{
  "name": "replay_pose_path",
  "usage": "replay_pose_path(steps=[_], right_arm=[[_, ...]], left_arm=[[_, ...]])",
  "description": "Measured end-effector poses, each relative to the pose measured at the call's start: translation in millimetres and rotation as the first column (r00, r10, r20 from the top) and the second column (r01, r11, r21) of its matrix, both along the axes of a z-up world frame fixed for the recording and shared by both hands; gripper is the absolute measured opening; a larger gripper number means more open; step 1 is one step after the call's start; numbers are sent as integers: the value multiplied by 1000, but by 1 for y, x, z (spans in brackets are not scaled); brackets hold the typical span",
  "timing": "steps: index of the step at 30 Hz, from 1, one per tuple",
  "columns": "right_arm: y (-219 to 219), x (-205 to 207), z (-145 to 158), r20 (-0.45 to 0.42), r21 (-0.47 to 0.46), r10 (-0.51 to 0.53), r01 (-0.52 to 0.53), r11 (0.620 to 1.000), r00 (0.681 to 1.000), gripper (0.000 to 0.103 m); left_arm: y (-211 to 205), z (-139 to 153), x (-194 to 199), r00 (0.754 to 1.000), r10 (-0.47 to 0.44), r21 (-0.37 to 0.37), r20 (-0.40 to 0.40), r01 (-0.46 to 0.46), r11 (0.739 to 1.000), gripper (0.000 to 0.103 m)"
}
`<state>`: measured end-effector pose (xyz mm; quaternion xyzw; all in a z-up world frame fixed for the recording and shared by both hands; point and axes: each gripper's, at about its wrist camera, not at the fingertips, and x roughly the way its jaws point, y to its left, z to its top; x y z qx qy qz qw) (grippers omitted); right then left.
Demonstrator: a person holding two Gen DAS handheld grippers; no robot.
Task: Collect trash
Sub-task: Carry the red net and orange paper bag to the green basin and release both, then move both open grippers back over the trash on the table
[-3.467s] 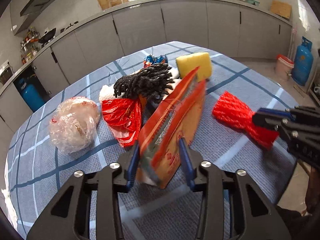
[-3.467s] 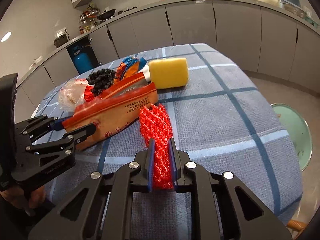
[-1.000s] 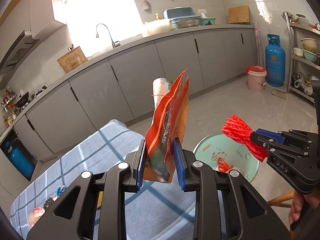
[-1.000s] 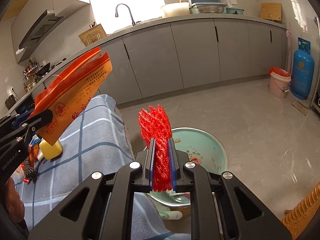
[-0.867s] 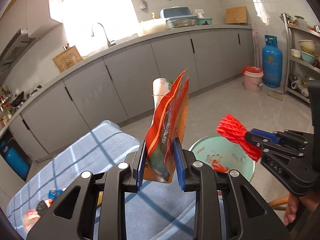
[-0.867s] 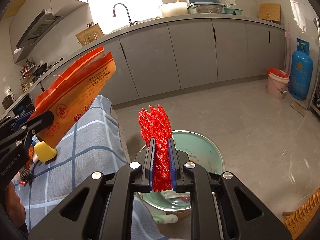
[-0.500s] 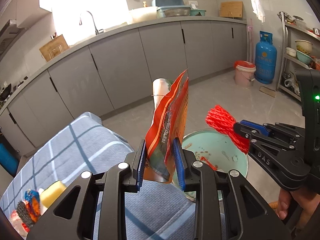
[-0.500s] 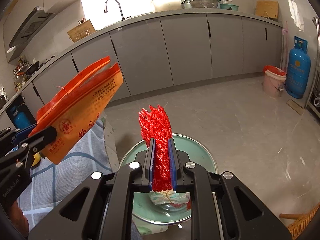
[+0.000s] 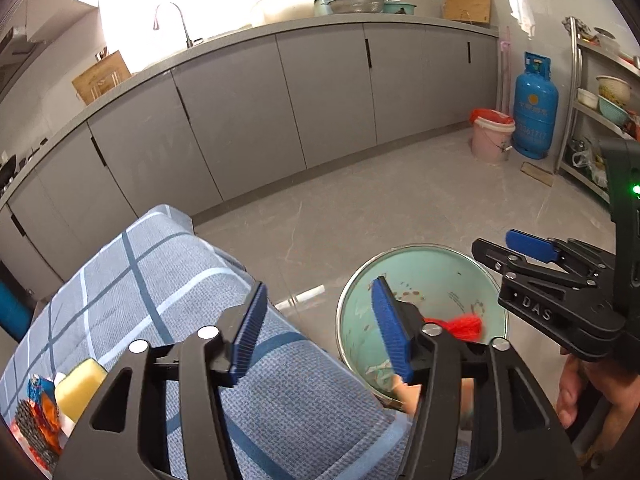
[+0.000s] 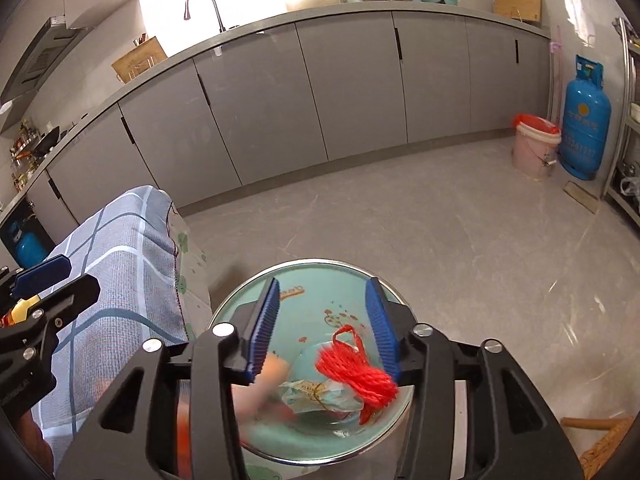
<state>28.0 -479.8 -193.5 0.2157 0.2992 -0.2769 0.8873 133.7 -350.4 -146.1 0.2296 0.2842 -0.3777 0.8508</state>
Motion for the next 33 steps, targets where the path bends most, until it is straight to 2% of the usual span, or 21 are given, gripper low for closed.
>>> replay_pose_path(steps=[4,11,14,33], right_arm=[[4,-3,-1,2,9,-8,8,1000,1000,54],[19,-8,6,7,6,1,-1,1000,1000,62],[29,-6,12,13,-5,15,-15,1000,1000,66],[107,21,41,20,-54,141,-140,989,990,72]], left_arm=[[9,0,3,1000,14,-3,-1,-14,1000,65],[28,7,5,998,58,-23,11,-58,998,83],[36,11,5,997,73,-31,5,-72,997,86],[125,28,23,975,220,-92,-28,-222,971,88]])
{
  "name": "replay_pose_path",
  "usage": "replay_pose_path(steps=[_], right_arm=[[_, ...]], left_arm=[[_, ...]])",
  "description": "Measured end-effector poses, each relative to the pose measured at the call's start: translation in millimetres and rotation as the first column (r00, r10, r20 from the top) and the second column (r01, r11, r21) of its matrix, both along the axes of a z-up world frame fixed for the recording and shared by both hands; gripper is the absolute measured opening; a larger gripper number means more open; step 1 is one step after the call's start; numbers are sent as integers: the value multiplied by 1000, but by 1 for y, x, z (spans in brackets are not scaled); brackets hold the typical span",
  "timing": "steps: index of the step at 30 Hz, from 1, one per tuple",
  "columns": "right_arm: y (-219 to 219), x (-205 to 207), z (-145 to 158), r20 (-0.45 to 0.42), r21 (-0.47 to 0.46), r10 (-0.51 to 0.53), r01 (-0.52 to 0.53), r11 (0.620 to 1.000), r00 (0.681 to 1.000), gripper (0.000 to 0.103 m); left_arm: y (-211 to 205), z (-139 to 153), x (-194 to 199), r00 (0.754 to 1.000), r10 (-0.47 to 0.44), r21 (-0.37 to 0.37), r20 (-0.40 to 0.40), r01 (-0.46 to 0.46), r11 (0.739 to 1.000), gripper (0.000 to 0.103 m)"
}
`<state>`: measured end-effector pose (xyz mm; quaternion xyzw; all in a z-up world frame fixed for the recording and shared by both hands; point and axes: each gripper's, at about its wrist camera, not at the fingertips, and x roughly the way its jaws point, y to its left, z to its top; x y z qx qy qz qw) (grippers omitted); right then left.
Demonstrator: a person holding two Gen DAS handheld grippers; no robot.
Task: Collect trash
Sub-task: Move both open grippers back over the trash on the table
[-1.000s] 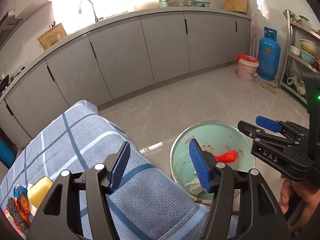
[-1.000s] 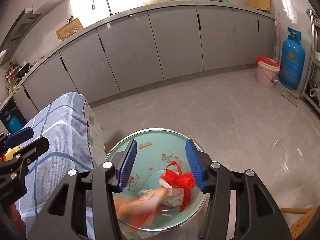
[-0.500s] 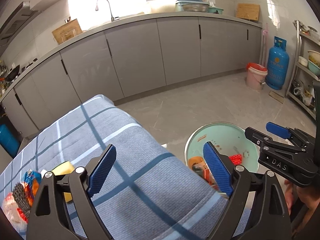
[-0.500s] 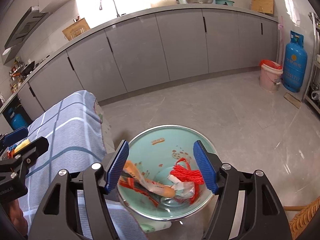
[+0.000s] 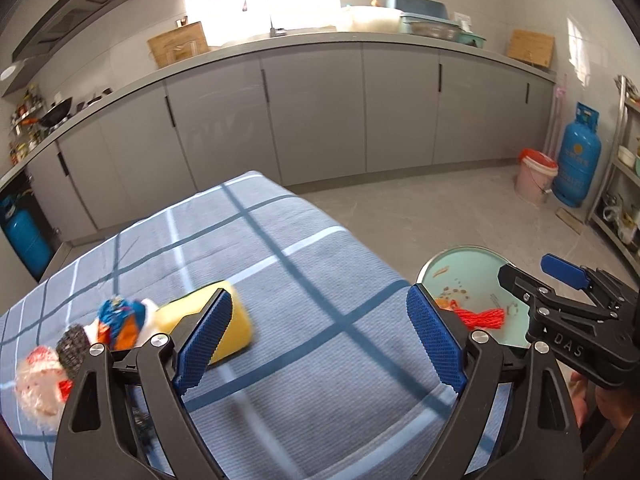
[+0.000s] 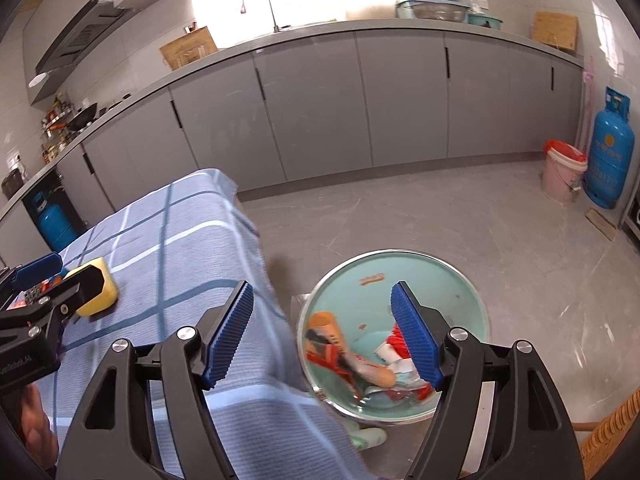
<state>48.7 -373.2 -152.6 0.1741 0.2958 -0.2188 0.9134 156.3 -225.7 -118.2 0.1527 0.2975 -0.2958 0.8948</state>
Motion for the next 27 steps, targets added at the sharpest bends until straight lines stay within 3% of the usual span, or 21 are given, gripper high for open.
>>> replay_pose_path(steps=[17,27], right_arm=[[78,26,20,3,-42,135,-135,990,991,73],[122,45,24,-4,-54,219,-219,974,976,73]], left_arm=[[76,11,4,993,113,-53,17,-112,992,88],[127,13,11,977,211,-49,34,-210,977,88]])
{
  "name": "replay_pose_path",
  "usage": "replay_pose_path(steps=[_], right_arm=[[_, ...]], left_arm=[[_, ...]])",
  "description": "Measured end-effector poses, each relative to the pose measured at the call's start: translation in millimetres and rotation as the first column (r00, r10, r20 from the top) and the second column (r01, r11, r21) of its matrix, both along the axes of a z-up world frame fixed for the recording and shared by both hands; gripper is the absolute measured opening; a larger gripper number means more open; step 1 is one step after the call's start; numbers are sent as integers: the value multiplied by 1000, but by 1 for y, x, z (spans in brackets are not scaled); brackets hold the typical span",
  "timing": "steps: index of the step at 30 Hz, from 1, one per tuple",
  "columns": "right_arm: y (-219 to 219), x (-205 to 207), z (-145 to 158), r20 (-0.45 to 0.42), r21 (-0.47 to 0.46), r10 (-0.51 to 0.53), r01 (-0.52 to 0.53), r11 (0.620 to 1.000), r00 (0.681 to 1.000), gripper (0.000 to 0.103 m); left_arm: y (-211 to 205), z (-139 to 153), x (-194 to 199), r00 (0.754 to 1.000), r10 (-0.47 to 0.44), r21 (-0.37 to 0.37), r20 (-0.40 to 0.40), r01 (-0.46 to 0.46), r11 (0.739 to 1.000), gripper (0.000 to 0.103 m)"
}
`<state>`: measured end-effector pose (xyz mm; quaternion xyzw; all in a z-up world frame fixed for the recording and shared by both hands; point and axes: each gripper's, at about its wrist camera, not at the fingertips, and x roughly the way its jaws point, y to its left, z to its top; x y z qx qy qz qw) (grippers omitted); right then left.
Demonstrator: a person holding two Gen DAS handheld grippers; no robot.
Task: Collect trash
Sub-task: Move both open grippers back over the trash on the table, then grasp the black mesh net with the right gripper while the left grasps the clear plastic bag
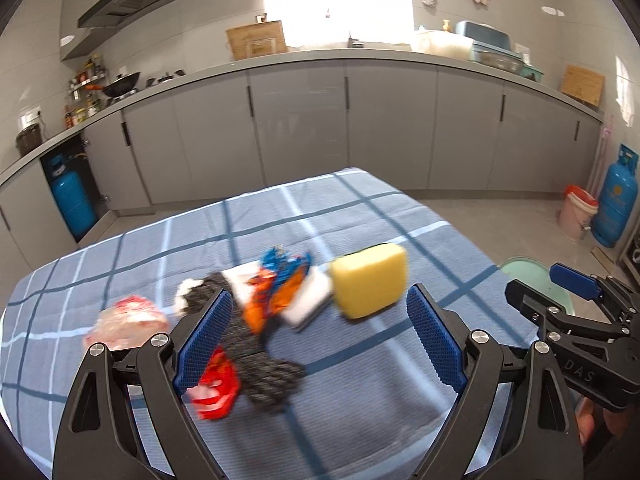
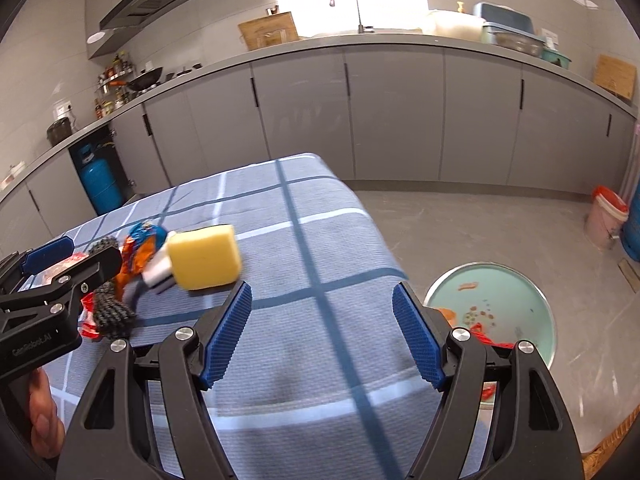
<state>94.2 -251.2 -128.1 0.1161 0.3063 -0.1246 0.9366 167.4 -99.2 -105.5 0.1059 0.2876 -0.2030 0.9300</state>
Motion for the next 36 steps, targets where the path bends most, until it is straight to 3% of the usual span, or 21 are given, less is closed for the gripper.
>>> replay_pose_path(steps=[8,16,21,36], right_arm=[[28,16,-1,-2,6,69,-69,998,998,73],[56,34,-3,-5,20,137,-137,990,991,73],[84,50,-1,-2,21,207,-207,978,978,73],[153,85,-14,-42,5,375,-375,927,926,69]], left_arm=[[61,1,6,992,120,32,23,-121,992,88],[130,-3,20,963,269,51,12,-270,962,88],[151,-12,38,944,329,64,-20,-327,943,89],[150,-36,66,948,309,72,-77,-304,950,89]])
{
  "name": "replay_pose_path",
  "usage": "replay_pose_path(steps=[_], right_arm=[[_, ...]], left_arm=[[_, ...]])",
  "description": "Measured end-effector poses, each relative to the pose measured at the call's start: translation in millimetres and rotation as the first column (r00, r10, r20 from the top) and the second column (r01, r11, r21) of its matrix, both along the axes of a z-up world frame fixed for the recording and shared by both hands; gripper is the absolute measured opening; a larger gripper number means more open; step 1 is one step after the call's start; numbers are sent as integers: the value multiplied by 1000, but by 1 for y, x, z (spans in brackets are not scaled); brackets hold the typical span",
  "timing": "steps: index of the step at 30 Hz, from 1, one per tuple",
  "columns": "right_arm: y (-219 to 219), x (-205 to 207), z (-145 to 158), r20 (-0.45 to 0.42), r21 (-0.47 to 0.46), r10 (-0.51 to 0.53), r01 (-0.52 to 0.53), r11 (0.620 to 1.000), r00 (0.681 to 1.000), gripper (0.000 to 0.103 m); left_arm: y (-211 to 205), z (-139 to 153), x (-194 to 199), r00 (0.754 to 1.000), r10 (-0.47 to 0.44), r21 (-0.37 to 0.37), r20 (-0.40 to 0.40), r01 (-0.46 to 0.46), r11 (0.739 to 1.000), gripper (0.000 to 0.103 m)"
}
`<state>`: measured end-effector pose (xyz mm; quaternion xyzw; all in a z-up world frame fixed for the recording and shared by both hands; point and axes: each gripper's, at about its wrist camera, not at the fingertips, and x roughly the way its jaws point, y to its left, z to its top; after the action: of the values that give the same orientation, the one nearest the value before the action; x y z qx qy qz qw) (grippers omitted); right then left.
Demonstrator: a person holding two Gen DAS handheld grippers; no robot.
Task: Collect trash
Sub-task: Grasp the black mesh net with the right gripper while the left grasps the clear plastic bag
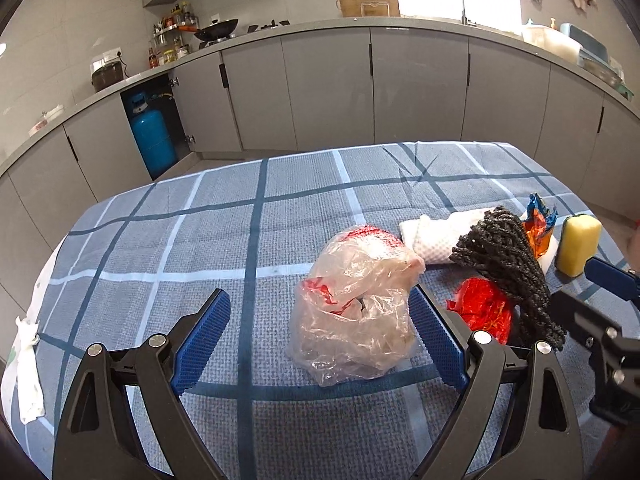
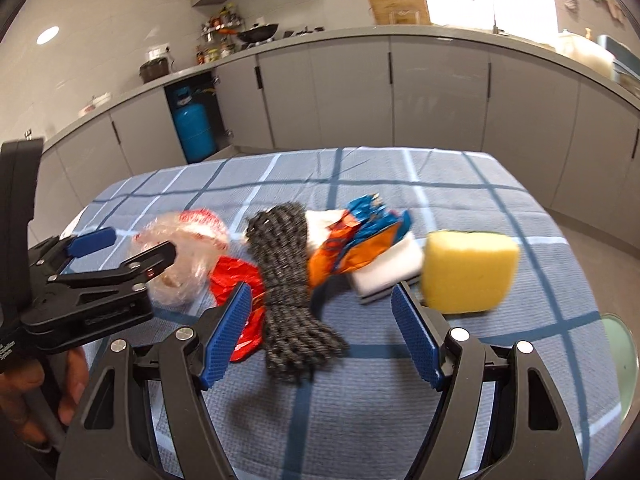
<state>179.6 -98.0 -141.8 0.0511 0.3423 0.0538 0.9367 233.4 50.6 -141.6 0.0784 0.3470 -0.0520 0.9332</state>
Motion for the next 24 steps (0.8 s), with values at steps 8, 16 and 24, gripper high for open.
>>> replay_pose_path(steps=[8,16,24], right_arm=[[11,8,-16,-75,-15,48,-49,999,996,37],[16,-2,-10,-41,-21,69,-70,997,997,22],[8,-19,10,34,-2,54,-54,999,998,22]], left_arm=[[-1,-11,3,1000,-10,-6,-28,10,1000,80],[1,-13,-1,998,-36,-15,-54,36,999,28],[6,11,-24,999,-19,9,27,19,1000,23]])
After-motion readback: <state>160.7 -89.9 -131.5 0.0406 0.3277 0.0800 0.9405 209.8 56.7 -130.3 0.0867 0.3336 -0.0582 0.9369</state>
